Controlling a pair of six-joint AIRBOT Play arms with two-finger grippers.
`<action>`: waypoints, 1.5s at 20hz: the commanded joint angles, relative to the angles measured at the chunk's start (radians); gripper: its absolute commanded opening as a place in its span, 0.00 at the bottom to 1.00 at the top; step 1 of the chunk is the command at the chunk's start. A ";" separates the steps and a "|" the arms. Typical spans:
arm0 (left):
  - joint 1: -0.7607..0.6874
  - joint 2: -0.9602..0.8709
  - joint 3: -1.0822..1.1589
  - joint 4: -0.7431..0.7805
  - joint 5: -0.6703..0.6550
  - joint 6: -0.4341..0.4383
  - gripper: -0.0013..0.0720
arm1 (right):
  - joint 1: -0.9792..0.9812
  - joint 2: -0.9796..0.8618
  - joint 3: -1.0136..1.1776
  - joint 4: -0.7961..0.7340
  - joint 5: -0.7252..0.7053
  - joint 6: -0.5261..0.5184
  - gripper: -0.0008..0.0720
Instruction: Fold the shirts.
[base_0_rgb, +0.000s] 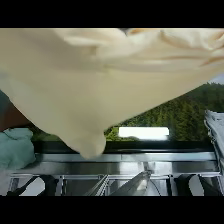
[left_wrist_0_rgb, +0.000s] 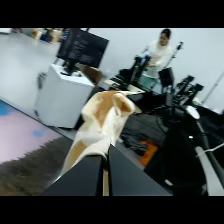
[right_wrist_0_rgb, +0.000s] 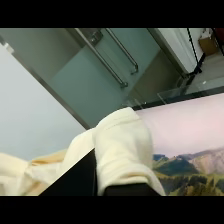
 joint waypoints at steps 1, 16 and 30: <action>-0.146 -0.056 0.012 -0.005 -0.039 -0.005 0.05 | 0.000 0.020 -0.002 -0.042 0.052 0.026 0.04; 0.053 0.026 0.047 0.181 -0.019 -0.050 0.05 | 0.030 0.042 -0.011 -0.042 -0.044 -0.081 0.04; -0.298 -0.908 0.417 0.560 0.300 -0.055 0.82 | 0.533 -0.693 -0.124 -0.204 -0.880 -0.336 0.94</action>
